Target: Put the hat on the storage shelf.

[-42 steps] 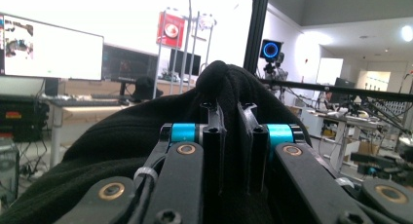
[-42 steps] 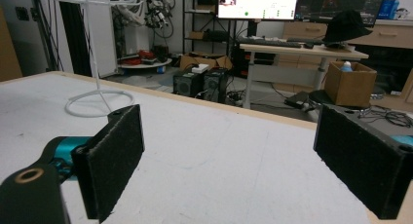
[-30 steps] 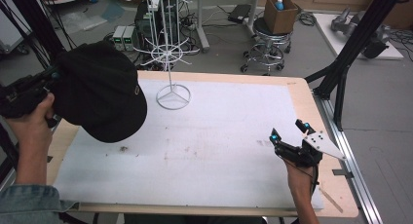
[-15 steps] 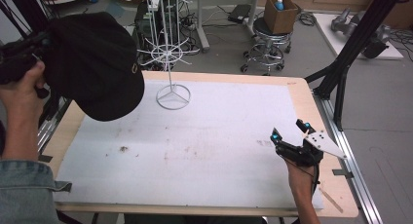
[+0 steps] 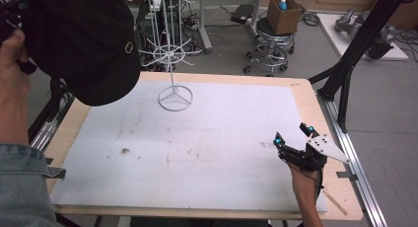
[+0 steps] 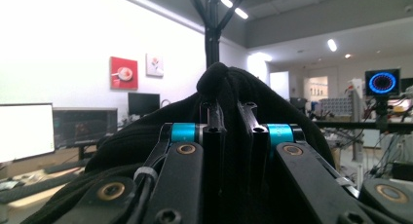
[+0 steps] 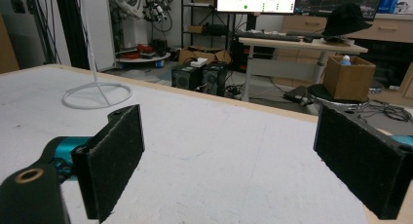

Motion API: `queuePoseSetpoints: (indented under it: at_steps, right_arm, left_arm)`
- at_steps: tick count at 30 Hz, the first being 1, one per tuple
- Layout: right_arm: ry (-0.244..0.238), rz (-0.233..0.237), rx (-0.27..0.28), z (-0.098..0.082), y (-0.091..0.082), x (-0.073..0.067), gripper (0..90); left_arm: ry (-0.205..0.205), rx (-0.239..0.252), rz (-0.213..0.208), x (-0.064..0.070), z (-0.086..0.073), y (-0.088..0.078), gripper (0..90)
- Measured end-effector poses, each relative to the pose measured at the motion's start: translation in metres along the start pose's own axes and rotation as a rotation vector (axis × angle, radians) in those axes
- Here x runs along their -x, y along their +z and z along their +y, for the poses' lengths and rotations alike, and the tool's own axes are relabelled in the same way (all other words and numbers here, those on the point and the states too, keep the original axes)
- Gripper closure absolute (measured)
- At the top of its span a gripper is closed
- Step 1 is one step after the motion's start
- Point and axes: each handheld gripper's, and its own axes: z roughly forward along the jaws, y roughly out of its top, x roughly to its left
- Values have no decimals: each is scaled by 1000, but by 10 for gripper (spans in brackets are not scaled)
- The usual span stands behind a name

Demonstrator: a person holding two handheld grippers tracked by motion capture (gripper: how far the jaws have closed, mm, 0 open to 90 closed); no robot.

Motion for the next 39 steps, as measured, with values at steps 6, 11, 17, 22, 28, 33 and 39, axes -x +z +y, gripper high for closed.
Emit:
queuePoseSetpoints:
  at_steps: [6, 11, 17, 22, 28, 33, 39]
  right_arm:
    - [-3, -13, -10, -2, -2, 1, 102]
    - [-4, -22, -10, -3, -5, 3, 102]
    - [-2, -31, -11, -4, -10, 5, 103]
    - [-1, -31, -17, -5, -13, 6, 102]
    - [1, -32, -23, -7, -14, 7, 102]
    - [2, -26, -23, -6, -13, 6, 103]
    - [8, -23, -23, -7, -12, 6, 103]
  left_arm:
    - [1, 36, -28, -3, 10, 17, 824]
    - [-11, 58, -62, -3, 15, 31, 824]
    - [-38, 68, -80, -7, 10, 56, 824]
    - [-54, 67, -73, -12, 5, 70, 824]
    - [-95, 62, -54, -19, -7, 82, 824]
    - [-115, 28, -37, -25, -20, 88, 823]
    - [-145, 22, -6, -28, -37, 87, 823]
